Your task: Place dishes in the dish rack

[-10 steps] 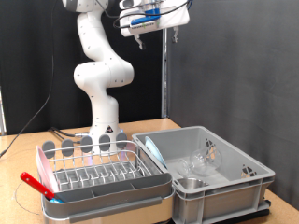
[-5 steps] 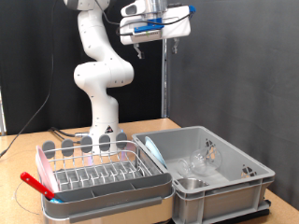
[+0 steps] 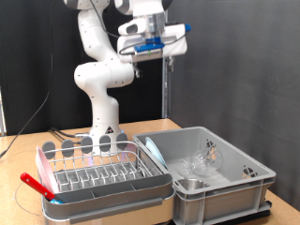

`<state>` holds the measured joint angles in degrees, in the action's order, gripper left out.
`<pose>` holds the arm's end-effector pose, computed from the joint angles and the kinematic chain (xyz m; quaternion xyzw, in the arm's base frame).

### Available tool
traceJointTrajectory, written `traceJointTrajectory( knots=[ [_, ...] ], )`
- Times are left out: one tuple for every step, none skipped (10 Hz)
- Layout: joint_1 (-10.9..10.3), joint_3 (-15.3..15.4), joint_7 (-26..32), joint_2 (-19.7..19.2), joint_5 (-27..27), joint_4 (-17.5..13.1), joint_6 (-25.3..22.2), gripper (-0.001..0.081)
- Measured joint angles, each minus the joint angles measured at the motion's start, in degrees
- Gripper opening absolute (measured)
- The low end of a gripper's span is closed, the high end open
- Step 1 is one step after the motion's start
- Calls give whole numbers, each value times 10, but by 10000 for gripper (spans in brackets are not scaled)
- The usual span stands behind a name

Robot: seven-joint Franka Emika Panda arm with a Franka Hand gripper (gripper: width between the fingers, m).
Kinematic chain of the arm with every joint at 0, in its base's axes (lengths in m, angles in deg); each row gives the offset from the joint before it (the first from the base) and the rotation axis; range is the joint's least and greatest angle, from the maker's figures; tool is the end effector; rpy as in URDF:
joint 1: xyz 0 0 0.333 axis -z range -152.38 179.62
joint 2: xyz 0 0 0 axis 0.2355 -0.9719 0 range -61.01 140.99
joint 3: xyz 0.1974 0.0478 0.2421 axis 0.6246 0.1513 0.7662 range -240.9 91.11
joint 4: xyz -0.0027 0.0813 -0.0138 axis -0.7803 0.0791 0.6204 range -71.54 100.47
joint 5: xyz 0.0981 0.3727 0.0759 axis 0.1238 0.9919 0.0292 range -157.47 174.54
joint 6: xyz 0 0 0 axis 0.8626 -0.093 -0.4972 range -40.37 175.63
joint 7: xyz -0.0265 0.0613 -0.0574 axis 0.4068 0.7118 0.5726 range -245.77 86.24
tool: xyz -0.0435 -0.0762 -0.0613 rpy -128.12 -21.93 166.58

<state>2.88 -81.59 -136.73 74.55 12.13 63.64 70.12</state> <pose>0.3777 0.0264 0.5227 -0.8925 0.4447 -0.0022 0.0749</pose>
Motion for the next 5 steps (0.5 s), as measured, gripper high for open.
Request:
traceJointTrajectory(
  knots=[
    [0,0,3,-11,-8,13,20,808],
    [0,1,3,-21,-11,22,39,808],
    [0,2,3,-29,-11,31,56,808],
    [0,3,3,-35,-11,39,71,808],
    [0,5,2,-38,-11,46,83,808]
  ],
)
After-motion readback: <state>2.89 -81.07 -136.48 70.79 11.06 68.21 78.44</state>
